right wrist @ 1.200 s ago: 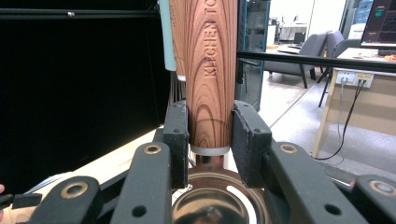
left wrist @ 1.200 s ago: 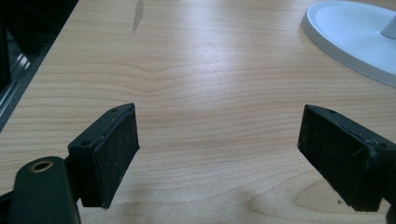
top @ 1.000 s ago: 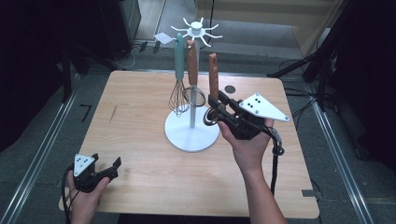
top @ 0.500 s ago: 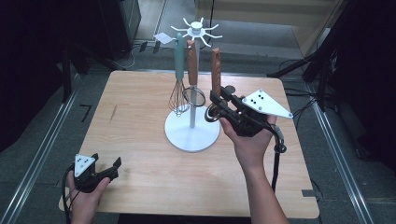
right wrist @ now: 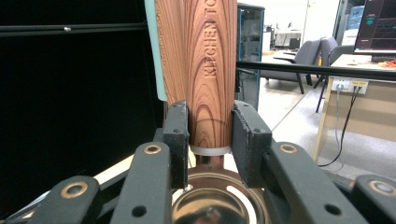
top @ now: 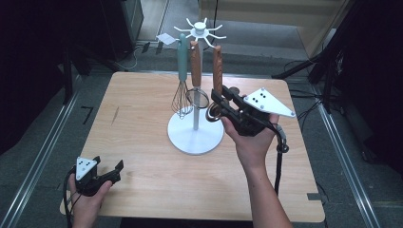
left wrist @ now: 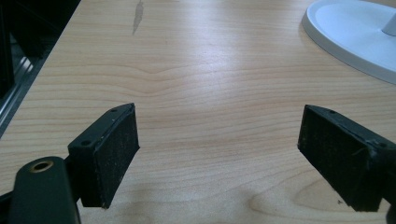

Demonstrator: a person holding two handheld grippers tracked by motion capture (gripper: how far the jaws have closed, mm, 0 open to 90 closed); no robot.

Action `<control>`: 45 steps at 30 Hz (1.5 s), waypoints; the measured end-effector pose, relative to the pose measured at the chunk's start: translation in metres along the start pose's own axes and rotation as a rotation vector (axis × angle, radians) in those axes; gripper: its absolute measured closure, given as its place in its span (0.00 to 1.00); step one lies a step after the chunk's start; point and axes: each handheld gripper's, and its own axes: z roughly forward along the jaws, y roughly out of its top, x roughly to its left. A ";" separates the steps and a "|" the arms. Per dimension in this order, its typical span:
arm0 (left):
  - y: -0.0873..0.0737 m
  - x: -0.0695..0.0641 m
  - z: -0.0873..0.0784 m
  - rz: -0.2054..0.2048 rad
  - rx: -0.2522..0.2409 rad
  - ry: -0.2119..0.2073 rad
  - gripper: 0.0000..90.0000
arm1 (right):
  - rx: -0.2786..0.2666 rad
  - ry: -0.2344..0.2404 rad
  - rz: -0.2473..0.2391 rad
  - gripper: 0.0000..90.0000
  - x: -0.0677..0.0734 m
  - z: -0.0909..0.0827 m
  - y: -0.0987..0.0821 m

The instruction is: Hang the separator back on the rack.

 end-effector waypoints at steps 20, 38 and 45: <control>0.000 0.000 0.000 0.007 0.002 -0.001 0.15 | 0.036 -0.011 0.000 0.79 0.000 0.014 0.007; 0.000 0.000 -0.001 0.010 0.004 -0.002 0.15 | 0.040 0.006 0.033 0.61 -0.006 0.012 0.002; -0.001 -0.002 -0.001 0.007 -0.002 -0.002 0.15 | 0.110 -0.012 -0.024 0.39 -0.007 0.004 -0.015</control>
